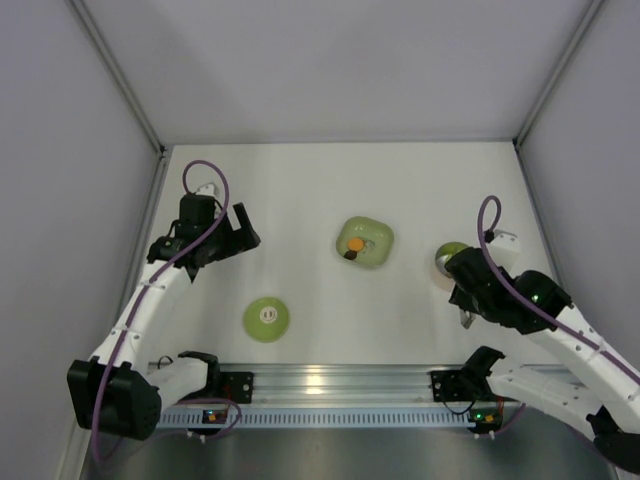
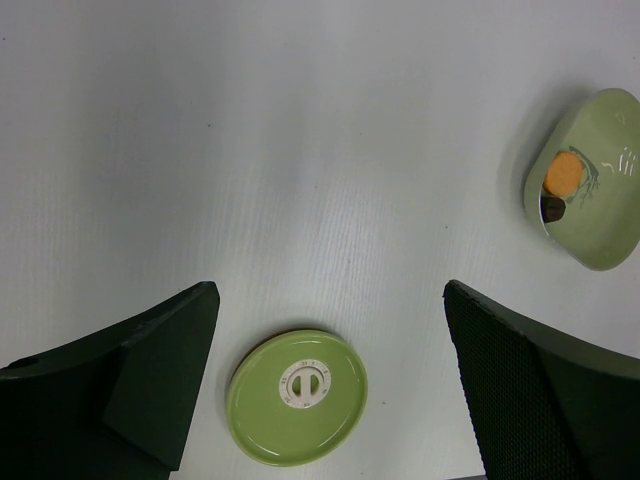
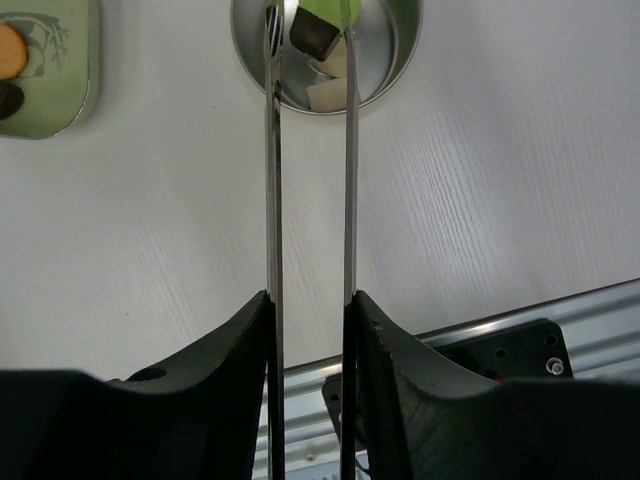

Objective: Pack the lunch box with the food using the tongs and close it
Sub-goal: Place the fake food in the packing box, then pick up the fake food from the plate.

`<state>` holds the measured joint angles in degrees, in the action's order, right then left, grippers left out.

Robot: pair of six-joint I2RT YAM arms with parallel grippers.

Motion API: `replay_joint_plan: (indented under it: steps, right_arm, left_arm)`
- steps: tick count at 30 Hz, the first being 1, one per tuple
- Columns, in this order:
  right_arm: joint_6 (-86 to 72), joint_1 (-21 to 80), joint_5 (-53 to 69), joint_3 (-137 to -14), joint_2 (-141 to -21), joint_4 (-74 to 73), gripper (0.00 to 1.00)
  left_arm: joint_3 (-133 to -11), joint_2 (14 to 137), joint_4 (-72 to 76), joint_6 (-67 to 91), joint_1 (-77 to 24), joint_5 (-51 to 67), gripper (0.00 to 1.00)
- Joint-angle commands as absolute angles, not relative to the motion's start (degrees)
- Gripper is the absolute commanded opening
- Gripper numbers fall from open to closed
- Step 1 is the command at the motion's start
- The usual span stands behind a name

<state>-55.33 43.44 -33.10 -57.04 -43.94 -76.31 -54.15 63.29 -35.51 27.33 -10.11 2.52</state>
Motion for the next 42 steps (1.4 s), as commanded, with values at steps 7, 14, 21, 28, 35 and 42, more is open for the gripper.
replay_joint_plan:
  steps: [7,14,21,28,35,42]
  right_arm:
    - [-54.93,43.59,-35.07,-57.48,-44.65,-82.0,0.43]
    - [-50.02,43.59,-34.54,-63.97,-48.41,-79.9,0.43]
    - [-41.49,43.51,-27.97,-70.74,-55.54,-67.62,0.42]
    - [-35.69,43.59,-20.57,-73.47,-65.64,-56.61,0.4]
    - [-33.49,43.59,-14.94,-75.5,-75.93,-47.03,0.39]
    - [-32.7,43.94,-10.29,-75.41,-83.4,-41.76,0.39]
  left_arm:
    - [-54.32,63.19,-32.52,27.33,-10.37,2.28,0.99]
    - [-54.4,63.37,-32.52,27.33,-10.37,2.29,0.99]
    - [-54.32,63.02,-32.69,27.25,-10.37,1.76,0.99]
    - [-54.32,63.11,-32.61,27.16,-10.37,1.58,0.99]
    - [-54.32,63.19,-32.69,27.16,-10.37,1.41,0.99]
    - [-54.23,63.19,-32.78,27.16,-10.37,1.32,0.99]
